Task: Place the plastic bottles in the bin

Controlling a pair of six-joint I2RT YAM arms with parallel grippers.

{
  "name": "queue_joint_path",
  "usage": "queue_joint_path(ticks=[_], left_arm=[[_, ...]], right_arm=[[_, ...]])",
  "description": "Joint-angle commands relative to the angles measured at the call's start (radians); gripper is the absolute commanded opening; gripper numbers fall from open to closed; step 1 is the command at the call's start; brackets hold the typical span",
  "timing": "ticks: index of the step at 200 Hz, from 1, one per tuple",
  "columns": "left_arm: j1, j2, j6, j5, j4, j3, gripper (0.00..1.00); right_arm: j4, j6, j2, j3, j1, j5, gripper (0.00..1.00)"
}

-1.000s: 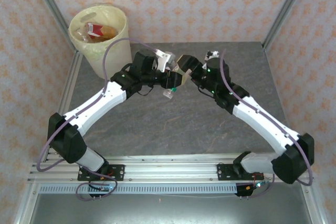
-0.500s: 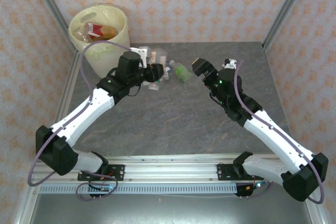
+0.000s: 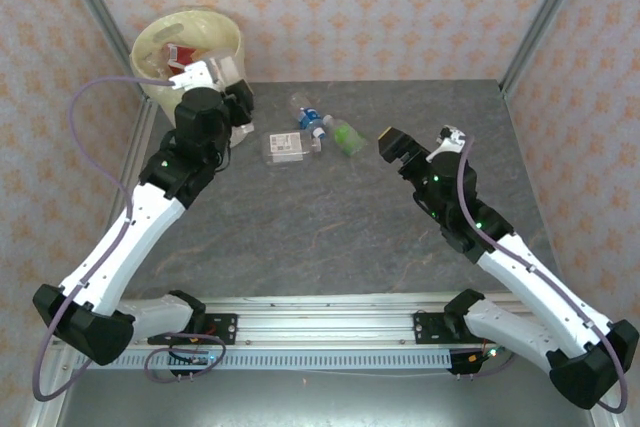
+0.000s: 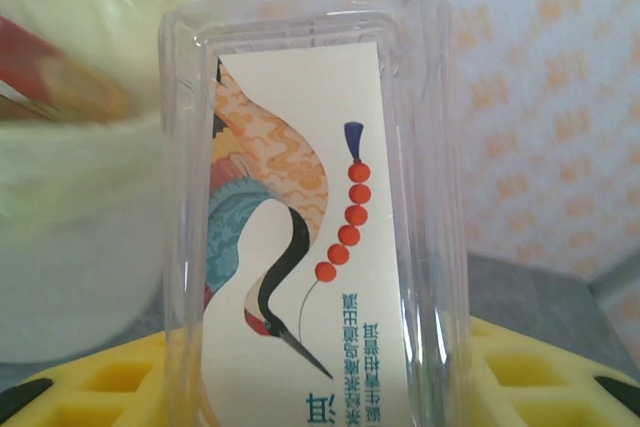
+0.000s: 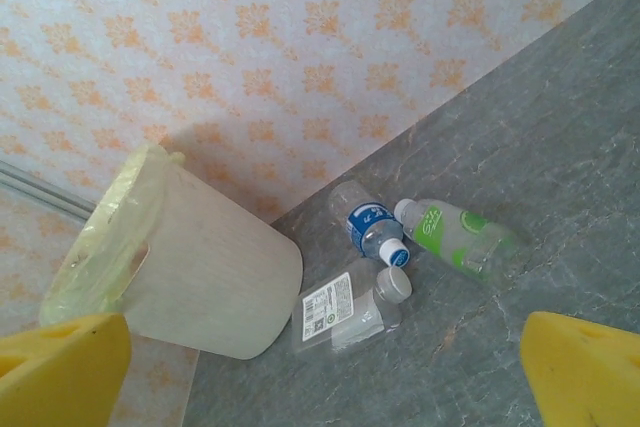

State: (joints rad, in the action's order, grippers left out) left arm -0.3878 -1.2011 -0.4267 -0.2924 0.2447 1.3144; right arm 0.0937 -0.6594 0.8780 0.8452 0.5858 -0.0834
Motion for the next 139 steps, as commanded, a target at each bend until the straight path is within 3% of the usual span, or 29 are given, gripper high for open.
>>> queue_joint_path(ticks=[1,39,91,139], left_arm=[[0.047,0.008,-0.029,-0.137,-0.054,0.047,0.42],[0.093,-0.063,-0.021,-0.198,-0.138,0.112,0.44],[0.183,-0.256,0.029,-0.228,-0.144,0.339,0.44],[0.263,-0.364,-0.12,-0.195,-0.115,0.453,0.45]], right_arm=[[0.012,0.023,-0.031,-0.004,-0.004,-0.006,1.0],[0.01,0.023,-0.037,-0.002,-0.005,0.038,1.0],[0.04,0.019,-0.073,-0.008,-0.006,0.045,1.0],[0.063,0.006,-0.133,-0.041,-0.01,0.048,1.0]])
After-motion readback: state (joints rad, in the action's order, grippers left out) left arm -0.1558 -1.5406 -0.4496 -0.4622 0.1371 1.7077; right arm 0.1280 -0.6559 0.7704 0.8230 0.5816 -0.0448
